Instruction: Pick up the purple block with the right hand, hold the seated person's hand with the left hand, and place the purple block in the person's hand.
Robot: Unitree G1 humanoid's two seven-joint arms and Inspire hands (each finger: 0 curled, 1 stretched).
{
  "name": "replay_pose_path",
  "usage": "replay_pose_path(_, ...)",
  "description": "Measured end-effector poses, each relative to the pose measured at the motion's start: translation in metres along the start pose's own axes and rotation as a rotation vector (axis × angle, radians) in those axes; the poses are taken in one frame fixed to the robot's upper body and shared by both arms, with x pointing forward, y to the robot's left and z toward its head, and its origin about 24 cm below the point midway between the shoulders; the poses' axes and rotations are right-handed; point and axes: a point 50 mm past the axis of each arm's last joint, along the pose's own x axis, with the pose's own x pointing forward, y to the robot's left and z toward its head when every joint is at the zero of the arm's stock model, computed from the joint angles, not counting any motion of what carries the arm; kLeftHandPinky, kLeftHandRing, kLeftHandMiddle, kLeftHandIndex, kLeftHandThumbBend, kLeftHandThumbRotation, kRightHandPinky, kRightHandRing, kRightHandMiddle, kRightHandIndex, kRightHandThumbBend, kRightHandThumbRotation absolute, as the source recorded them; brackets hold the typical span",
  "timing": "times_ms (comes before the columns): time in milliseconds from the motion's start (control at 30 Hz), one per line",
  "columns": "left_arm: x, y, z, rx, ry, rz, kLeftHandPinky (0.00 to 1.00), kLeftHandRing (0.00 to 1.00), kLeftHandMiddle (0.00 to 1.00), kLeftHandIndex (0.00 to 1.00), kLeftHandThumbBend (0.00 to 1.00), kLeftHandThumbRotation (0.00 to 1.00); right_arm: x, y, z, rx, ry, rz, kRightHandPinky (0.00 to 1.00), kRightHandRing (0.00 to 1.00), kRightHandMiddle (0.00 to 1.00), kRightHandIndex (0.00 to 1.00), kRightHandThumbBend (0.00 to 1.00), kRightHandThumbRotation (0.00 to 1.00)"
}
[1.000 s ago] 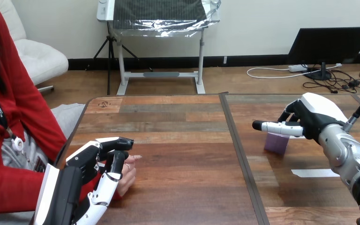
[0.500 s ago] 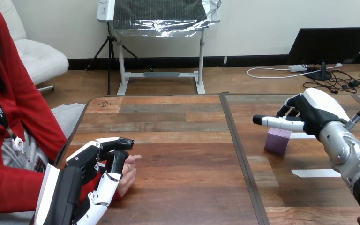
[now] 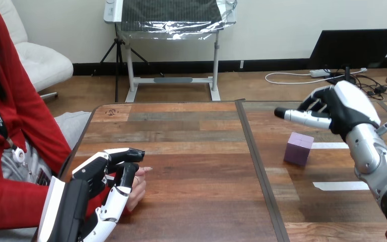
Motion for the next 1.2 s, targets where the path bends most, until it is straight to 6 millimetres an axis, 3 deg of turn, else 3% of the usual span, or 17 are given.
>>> replay_pose_path(233, 0.0, 0.0, 0.0, 0.0, 0.0, 0.0, 0.5, 0.66, 0.69, 0.63, 0.34, 0.76, 0.001, -0.003, 0.003, 0.004, -0.011, -0.021, 0.54, 0.62, 0.64, 0.65, 1.0, 0.77)
replay_pose_path(733, 0.0, 0.0, 0.0, 0.0, 0.0, 0.0, 0.5, 0.66, 0.69, 0.63, 0.35, 0.76, 0.006, -0.003, 0.008, -0.097, 0.005, 0.09, 0.74, 0.83, 0.84, 0.84, 1.0, 0.82)
replay_pose_path(1200, 0.0, 0.0, 0.0, -0.003, 0.0, -0.001, 0.5, 0.67, 0.69, 0.63, 0.37, 0.76, 0.008, -0.001, 0.012, -0.17, 0.014, 0.17, 0.77, 0.87, 0.88, 0.87, 1.0, 0.81)
